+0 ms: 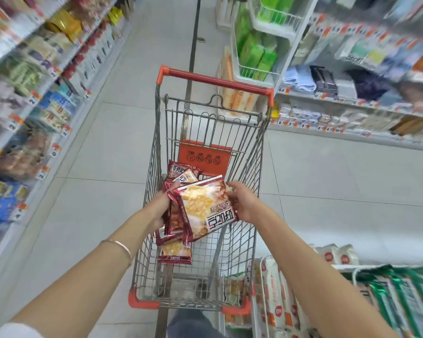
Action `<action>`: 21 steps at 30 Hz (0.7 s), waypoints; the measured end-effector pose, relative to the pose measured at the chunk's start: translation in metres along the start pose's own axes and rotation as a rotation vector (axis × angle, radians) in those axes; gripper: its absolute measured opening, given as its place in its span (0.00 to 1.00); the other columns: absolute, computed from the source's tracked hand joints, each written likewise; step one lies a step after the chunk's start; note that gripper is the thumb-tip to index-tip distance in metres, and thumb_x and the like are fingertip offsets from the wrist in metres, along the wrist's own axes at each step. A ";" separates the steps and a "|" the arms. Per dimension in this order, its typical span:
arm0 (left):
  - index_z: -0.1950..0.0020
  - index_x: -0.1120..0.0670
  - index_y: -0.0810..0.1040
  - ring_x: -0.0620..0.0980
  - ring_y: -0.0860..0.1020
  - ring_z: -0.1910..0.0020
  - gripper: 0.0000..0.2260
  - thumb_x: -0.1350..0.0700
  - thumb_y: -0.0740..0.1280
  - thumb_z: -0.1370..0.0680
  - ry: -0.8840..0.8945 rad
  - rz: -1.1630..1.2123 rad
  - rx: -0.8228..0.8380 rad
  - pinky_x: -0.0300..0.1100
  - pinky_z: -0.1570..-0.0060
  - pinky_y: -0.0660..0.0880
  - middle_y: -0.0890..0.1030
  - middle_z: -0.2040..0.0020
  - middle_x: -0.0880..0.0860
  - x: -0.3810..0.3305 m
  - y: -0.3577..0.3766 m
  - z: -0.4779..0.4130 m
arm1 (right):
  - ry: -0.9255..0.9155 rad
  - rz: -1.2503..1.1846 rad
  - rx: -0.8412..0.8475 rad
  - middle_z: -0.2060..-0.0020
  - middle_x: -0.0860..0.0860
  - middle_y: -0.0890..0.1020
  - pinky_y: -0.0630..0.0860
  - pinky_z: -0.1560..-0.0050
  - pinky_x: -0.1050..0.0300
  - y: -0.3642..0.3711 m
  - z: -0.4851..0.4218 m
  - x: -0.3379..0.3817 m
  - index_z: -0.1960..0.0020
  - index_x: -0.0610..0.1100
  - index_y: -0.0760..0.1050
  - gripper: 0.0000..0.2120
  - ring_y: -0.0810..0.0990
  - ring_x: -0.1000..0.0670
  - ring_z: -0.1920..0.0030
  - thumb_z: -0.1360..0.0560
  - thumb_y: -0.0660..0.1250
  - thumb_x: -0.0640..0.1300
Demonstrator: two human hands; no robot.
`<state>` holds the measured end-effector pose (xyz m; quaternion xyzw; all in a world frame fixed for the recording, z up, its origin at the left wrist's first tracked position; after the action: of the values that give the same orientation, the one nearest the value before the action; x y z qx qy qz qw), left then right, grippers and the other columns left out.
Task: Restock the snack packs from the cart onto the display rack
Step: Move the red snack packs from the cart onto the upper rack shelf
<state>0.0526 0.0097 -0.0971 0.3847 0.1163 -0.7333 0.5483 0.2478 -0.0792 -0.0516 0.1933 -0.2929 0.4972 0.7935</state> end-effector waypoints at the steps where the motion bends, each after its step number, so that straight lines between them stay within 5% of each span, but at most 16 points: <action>1: 0.32 0.56 0.75 0.63 0.80 0.40 0.39 0.33 0.72 0.34 -0.010 0.002 0.006 0.58 0.39 0.76 0.81 0.38 0.63 -0.003 0.002 0.003 | -0.012 0.028 0.053 0.60 0.45 0.82 0.77 0.55 0.51 0.000 0.003 -0.001 0.51 0.40 0.73 0.15 0.80 0.44 0.56 0.18 0.60 0.52; 5: 0.42 0.58 0.79 0.60 0.84 0.50 0.26 0.36 0.67 0.25 -0.074 0.020 0.030 0.50 0.52 0.79 0.85 0.48 0.61 -0.014 0.011 0.012 | -0.140 0.010 0.135 0.50 0.43 0.86 0.80 0.49 0.50 -0.006 0.011 0.003 0.31 0.41 0.71 0.18 0.85 0.44 0.50 0.19 0.64 0.47; 11: 0.49 0.60 0.79 0.59 0.85 0.64 0.19 0.43 0.62 0.18 -0.131 0.129 0.015 0.49 0.71 0.81 0.86 0.54 0.61 -0.020 0.030 0.028 | -0.199 -0.072 0.103 0.53 0.42 0.85 0.81 0.56 0.55 -0.011 0.034 0.023 0.39 0.33 0.72 0.13 0.85 0.46 0.55 0.18 0.62 0.43; 16: 0.35 0.63 0.72 0.66 0.84 0.50 0.33 0.34 0.61 0.22 -0.097 0.369 0.024 0.60 0.43 0.77 0.84 0.48 0.67 -0.020 0.029 0.037 | -0.244 -0.626 0.015 0.47 0.40 0.84 0.83 0.53 0.57 -0.010 0.055 0.025 0.38 0.35 0.74 0.11 0.85 0.46 0.49 0.20 0.64 0.36; 21: 0.30 0.58 0.72 0.63 0.83 0.45 0.41 0.27 0.58 0.29 0.019 0.369 -0.020 0.63 0.34 0.72 0.84 0.45 0.64 -0.025 0.036 0.042 | -0.179 -0.421 0.076 0.47 0.39 0.85 0.83 0.51 0.57 0.037 0.077 -0.014 0.39 0.33 0.76 0.14 0.86 0.44 0.49 0.24 0.69 0.34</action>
<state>0.0688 -0.0108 -0.0420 0.4012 0.0560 -0.6154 0.6762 0.1883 -0.1189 -0.0024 0.3233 -0.2965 0.3122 0.8427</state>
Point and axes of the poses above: each hand's wrist, its own z-axis away from the middle knuckle, its own y-axis out of the palm, x = y × z, the point moved 4 cm from there along -z, towards the middle knuckle
